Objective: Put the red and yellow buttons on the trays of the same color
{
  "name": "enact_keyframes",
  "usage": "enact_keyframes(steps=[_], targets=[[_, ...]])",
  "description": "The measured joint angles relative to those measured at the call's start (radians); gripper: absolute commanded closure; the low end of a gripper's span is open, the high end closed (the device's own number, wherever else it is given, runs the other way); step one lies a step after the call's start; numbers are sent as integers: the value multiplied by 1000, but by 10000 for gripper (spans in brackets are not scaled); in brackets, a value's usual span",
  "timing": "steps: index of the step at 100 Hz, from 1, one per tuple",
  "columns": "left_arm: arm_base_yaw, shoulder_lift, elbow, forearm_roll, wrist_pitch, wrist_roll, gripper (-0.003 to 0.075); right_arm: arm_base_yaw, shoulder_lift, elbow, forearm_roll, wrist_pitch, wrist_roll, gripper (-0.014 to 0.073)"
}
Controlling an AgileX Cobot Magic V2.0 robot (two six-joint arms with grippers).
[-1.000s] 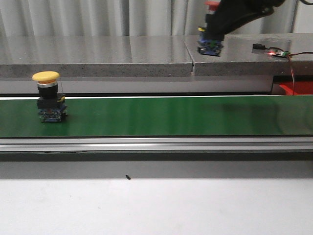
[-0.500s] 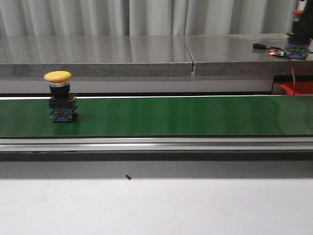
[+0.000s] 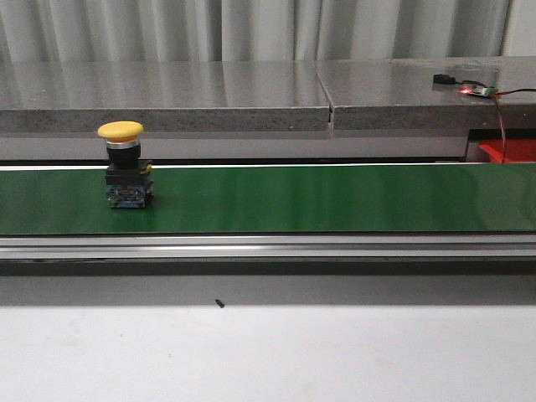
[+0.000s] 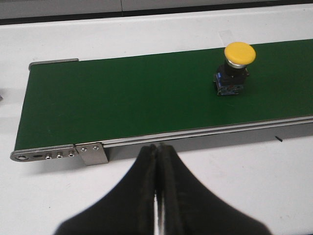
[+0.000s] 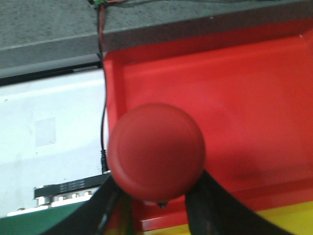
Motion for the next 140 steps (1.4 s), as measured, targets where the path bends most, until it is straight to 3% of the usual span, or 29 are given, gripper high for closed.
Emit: enact_keyframes(steps=[27, 68, 118, 127, 140], targets=[[0, 0, 0, 0, 0, 0, 738, -49, 138, -64, -66, -14, 126, 544], [0, 0, 0, 0, 0, 0, 738, -57, 362, -103, -62, -170, 152, 544], [0, 0, 0, 0, 0, 0, 739, -38, 454, -103, -25, -305, 156, 538], [0, 0, 0, 0, 0, 0, 739, -36, 460, -103, -25, -305, 156, 453], [0, 0, 0, 0, 0, 0, 739, -35, 464, -103, -25, -305, 156, 211]])
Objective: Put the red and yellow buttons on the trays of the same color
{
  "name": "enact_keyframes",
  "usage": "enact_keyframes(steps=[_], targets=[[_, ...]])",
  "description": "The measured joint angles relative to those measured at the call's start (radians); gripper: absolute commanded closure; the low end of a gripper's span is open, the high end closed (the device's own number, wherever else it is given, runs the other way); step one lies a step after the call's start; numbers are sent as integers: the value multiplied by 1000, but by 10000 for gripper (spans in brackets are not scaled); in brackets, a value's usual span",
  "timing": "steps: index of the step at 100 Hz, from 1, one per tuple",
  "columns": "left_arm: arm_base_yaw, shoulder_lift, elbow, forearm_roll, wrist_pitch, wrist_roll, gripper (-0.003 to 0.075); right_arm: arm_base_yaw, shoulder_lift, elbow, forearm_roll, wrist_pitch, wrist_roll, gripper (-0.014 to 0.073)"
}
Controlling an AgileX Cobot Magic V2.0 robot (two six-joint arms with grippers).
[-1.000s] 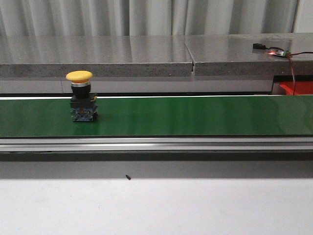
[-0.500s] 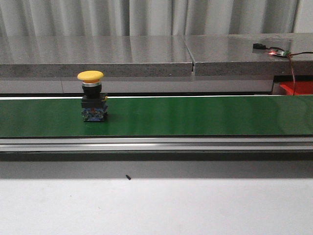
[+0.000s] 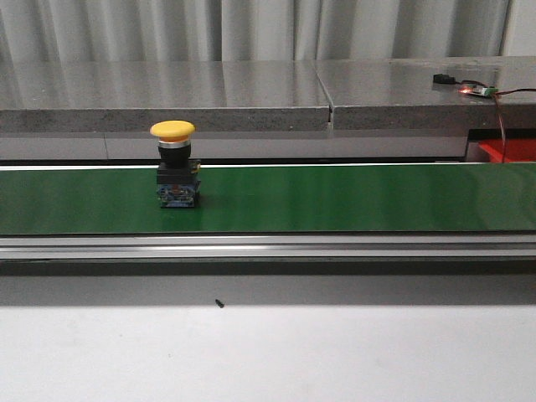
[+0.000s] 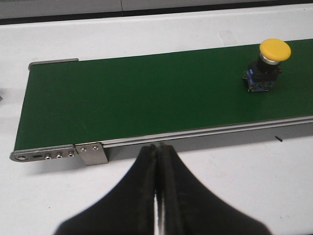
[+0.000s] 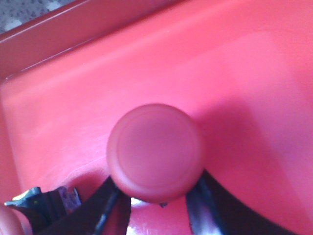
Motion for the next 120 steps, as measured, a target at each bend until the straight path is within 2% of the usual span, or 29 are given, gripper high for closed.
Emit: enact_keyframes(steps=[2, 9, 17, 38, 39, 74, 89, 120], targets=[[0, 0, 0, 0, 0, 0, 738, 0, 0, 0, 0, 0, 0, 159], [0, 0, 0, 0, 0, 0, 738, 1, 0, 0, 0, 0, 0, 62], [0, 0, 0, 0, 0, 0, 739, 2, 0, 0, 0, 0, 0, 21], [0, 0, 0, 0, 0, 0, 738, 4, -19, 0, -36, 29, 0, 22], [0, 0, 0, 0, 0, 0, 738, 4, -22, 0, -37, 31, 0, 71], [0, 0, 0, 0, 0, 0, 738, 14, -134, 12, -46, 119, 0, 80], [0, 0, 0, 0, 0, 0, 738, 39, -229, 82, -66, 129, 0, 116], [0, 0, 0, 0, 0, 0, 738, 155, -491, 303, -88, 158, 0, 116]])
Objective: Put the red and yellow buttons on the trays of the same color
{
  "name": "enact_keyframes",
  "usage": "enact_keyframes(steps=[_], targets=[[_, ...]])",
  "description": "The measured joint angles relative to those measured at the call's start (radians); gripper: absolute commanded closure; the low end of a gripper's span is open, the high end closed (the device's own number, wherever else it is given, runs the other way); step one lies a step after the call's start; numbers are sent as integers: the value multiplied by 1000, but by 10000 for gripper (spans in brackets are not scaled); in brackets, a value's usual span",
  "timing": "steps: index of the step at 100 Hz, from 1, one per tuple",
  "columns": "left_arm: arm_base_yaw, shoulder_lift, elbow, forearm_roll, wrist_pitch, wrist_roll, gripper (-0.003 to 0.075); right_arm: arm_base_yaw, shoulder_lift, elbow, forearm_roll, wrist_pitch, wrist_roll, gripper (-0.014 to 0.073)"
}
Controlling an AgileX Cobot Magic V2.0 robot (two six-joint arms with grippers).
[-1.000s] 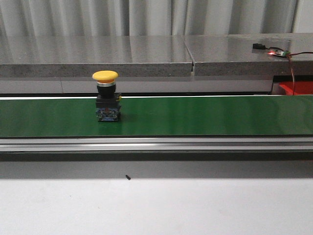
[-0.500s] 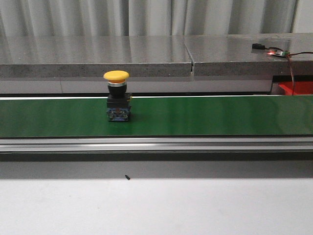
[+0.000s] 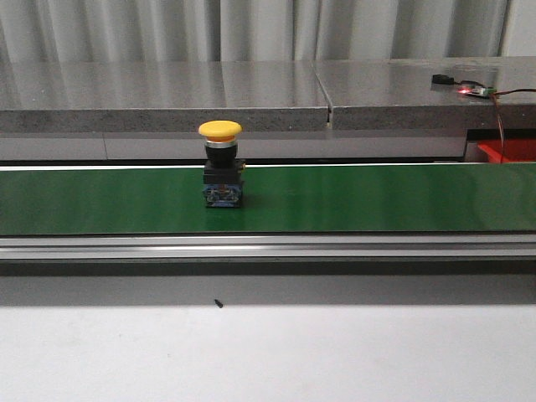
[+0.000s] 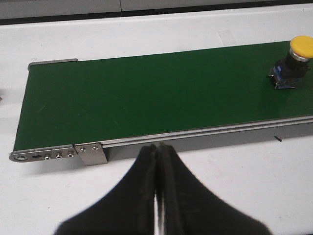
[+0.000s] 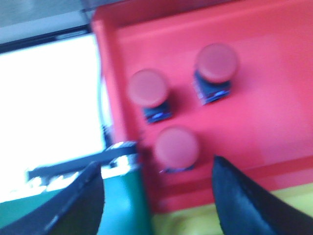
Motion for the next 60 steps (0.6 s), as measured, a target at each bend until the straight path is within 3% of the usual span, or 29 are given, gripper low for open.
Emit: enact_keyframes(steps=[22, 60], targets=[[0, 0, 0, 0, 0, 0, 738, 191, -131, 94, -22, 28, 0, 116], [0, 0, 0, 0, 0, 0, 738, 544, -151, 107, -22, 88, 0, 116]])
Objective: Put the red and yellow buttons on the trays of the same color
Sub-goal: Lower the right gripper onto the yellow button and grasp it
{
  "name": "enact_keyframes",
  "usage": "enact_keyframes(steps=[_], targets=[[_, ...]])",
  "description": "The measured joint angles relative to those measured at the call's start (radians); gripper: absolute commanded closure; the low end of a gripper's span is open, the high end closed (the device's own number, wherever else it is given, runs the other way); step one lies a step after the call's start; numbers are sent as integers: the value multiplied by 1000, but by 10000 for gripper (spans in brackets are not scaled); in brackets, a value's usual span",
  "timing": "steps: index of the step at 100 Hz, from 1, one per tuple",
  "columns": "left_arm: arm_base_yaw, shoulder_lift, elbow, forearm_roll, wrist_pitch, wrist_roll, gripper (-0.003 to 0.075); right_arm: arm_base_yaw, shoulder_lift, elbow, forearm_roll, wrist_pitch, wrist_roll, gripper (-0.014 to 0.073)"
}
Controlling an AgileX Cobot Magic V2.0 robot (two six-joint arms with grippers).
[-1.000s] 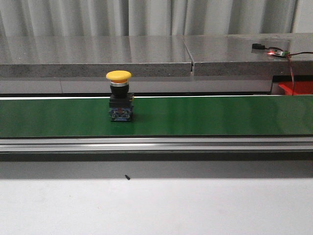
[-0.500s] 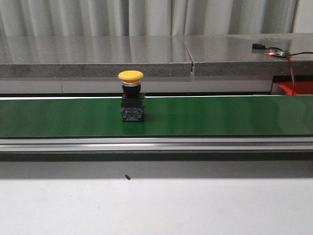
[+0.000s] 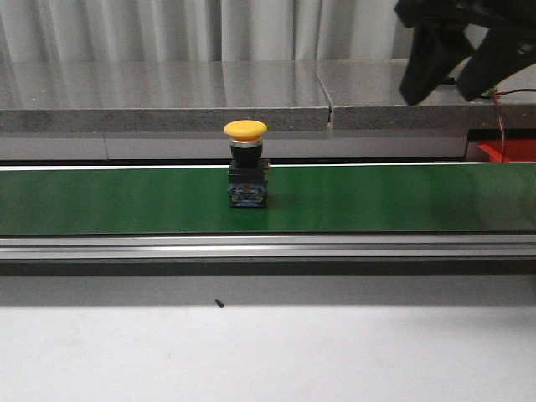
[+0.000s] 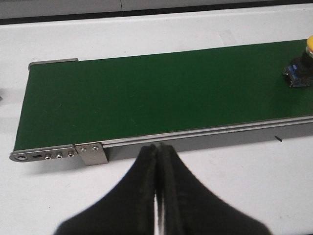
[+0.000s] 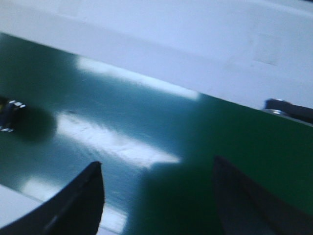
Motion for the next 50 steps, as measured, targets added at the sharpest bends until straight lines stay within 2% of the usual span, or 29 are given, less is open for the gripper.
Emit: enact_keyframes(steps=[26, 50], targets=[[0, 0, 0, 0, 0, 0, 739, 130, 0, 0, 3, 44, -27, 116], [0, 0, 0, 0, 0, 0, 739, 176, 44, 0, 89, 31, -229, 116]])
